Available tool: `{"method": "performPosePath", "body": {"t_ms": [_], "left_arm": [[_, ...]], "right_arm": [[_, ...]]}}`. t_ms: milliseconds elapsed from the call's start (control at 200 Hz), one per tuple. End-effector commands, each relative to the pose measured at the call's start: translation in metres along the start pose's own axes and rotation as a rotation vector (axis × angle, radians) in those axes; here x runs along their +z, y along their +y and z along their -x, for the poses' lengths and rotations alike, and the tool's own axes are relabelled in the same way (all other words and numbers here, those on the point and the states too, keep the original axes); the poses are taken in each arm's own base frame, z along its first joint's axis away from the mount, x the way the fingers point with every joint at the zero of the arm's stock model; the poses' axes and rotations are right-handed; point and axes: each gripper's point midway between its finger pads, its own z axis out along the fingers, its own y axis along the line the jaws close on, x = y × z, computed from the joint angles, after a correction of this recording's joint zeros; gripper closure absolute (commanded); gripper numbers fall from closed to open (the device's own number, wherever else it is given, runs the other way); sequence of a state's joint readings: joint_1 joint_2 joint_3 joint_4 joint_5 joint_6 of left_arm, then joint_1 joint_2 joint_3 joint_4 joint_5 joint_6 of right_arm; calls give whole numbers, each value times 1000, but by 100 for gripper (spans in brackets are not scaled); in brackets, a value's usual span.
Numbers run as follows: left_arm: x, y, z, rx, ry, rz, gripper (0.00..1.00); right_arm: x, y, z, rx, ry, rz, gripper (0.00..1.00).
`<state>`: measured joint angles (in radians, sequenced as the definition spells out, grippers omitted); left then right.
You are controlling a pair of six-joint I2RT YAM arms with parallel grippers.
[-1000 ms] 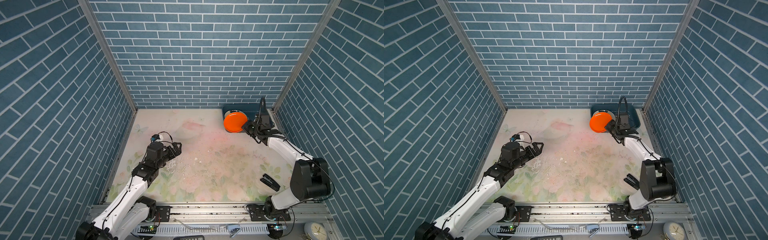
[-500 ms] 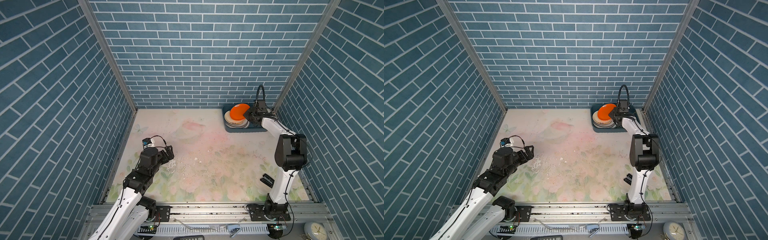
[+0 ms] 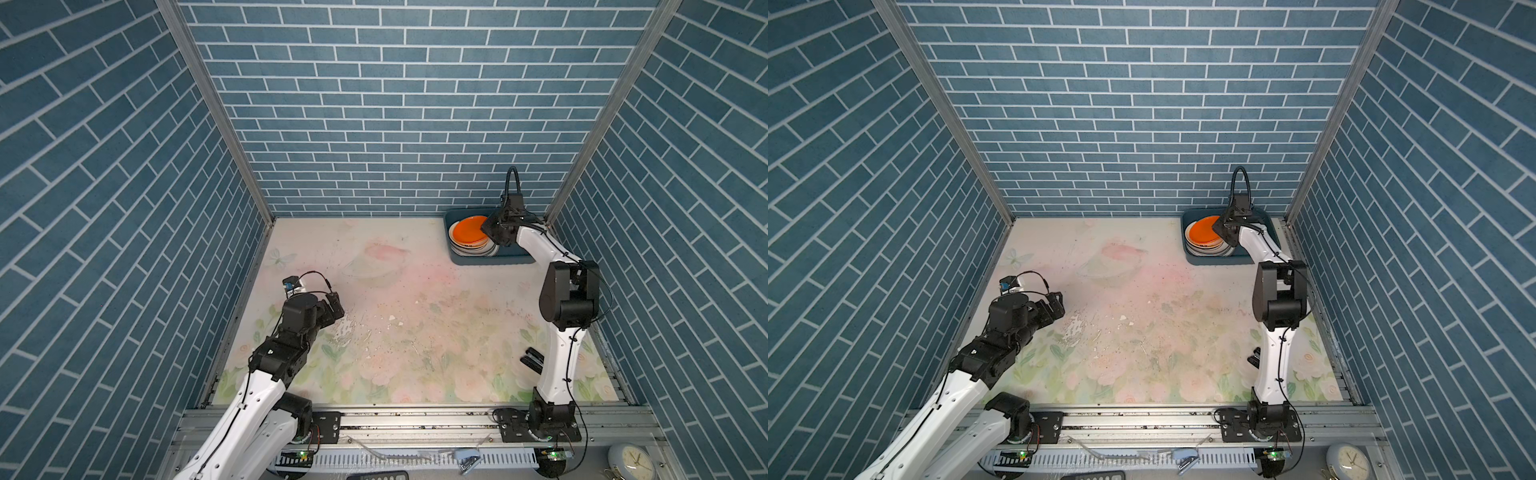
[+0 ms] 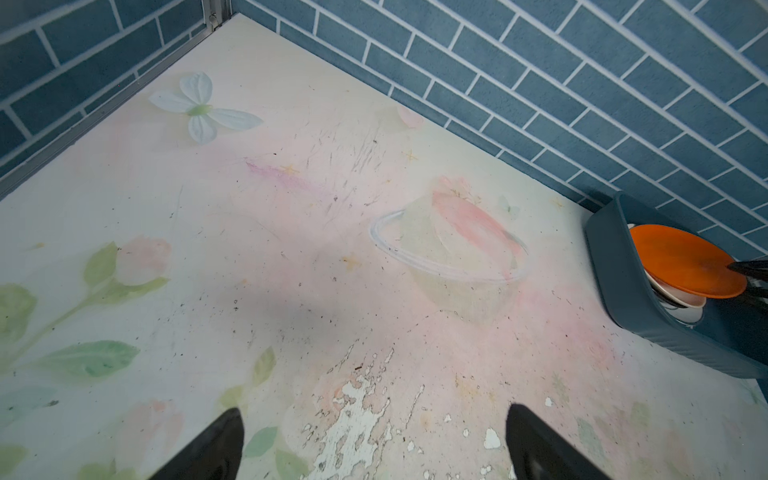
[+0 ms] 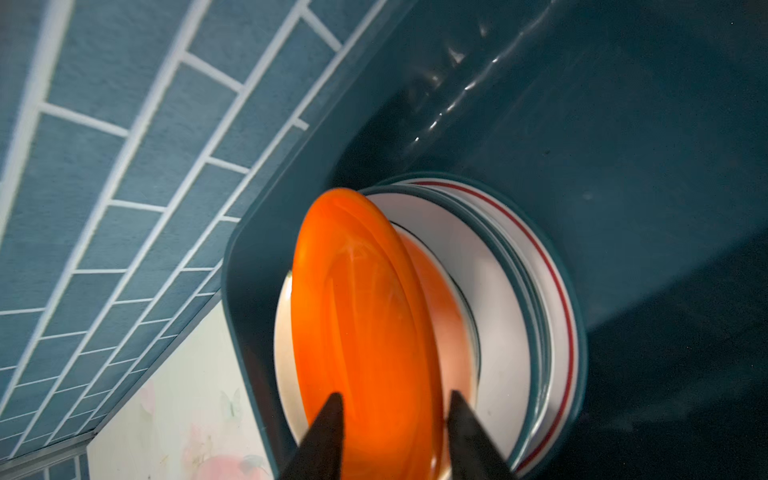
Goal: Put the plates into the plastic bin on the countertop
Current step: 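Lower the orange plate into the teal bin with the right gripper while the left retreats, then open the right gripper and lift it out of the bin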
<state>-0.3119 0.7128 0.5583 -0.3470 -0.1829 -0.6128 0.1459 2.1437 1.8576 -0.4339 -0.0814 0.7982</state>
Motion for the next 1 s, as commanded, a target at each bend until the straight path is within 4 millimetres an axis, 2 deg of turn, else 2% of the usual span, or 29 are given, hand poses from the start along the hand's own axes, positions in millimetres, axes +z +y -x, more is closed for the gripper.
{"method": "performPosePath", "body": {"t_ms": [0,50,350,475,650,780,835,995], "left_arm": [[6,0,2,-9,-4,7,0],[9,-2,3,-10,1,4,0],[22,-7,5,-3,13,8,0],[26,-4,9,6,-7,11,0],[34,14,25,27,-60,63,1],[36,33,40,54,-102,134,1],[37,40,46,98,-137,168,0],[42,65,53,250,-223,308,0]], "right_arm": [[-10,3,-13,-46,64,-28,28],[-15,5,-15,-66,68,-28,20],[-41,19,-17,-117,68,44,16],[-64,23,-15,-151,13,91,16],[-102,12,-13,-226,-96,101,15],[-135,-13,-15,-307,-233,58,11],[-149,-29,-17,-334,-298,22,8],[-180,-93,-22,-370,-530,-136,2]]}}
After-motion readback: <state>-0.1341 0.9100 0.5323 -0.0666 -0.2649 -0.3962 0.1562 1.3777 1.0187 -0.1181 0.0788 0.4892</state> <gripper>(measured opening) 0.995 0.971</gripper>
